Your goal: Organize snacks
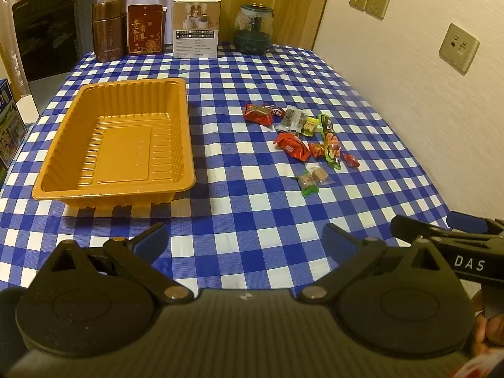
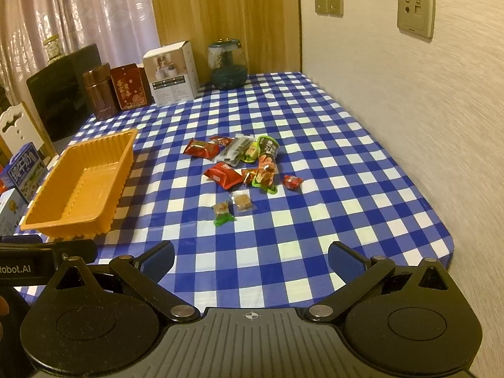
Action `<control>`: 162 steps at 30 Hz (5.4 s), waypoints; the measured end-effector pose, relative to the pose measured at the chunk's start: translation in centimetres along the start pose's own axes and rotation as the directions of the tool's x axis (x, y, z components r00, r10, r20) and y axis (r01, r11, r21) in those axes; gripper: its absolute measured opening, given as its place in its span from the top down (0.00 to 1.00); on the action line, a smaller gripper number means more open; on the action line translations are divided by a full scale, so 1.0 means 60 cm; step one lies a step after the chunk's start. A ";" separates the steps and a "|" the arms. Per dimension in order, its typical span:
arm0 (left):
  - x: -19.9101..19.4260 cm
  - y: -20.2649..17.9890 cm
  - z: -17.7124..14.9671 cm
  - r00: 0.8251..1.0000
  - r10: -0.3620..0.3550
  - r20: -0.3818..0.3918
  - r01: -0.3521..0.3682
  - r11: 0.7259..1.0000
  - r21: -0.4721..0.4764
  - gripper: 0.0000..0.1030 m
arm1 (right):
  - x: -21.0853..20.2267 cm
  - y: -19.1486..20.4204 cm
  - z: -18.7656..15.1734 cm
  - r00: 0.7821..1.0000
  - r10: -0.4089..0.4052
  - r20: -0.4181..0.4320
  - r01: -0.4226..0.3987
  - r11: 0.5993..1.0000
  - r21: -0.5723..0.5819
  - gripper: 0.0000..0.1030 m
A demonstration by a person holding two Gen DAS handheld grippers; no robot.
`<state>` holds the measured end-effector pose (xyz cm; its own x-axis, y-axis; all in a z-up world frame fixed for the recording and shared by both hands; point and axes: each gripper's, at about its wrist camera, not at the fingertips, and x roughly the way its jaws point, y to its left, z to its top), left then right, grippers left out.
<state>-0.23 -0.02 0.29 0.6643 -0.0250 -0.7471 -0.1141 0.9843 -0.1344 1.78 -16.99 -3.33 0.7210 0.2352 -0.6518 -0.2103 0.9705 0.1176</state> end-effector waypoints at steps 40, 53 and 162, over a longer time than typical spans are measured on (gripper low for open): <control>0.000 0.002 -0.001 1.000 -0.004 0.004 0.004 1.000 0.001 0.00 | 0.000 -0.005 0.003 1.000 -0.007 0.006 0.007 1.000 0.005 0.00; 0.000 0.001 -0.001 1.000 -0.005 0.005 0.005 1.000 0.000 0.00 | 0.001 -0.007 0.003 1.000 -0.008 0.006 0.008 1.000 0.007 0.00; 0.123 0.036 0.118 0.987 -0.157 0.044 0.155 0.987 0.048 0.81 | 0.144 0.031 0.147 0.983 0.174 0.056 -0.170 0.983 -0.070 0.82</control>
<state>9.63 3.18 -0.91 0.7056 -0.1718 -0.6875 0.0256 0.9757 -0.2175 13.45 -12.70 -2.12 0.7091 0.4034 -0.5782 -0.3757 0.9102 0.1743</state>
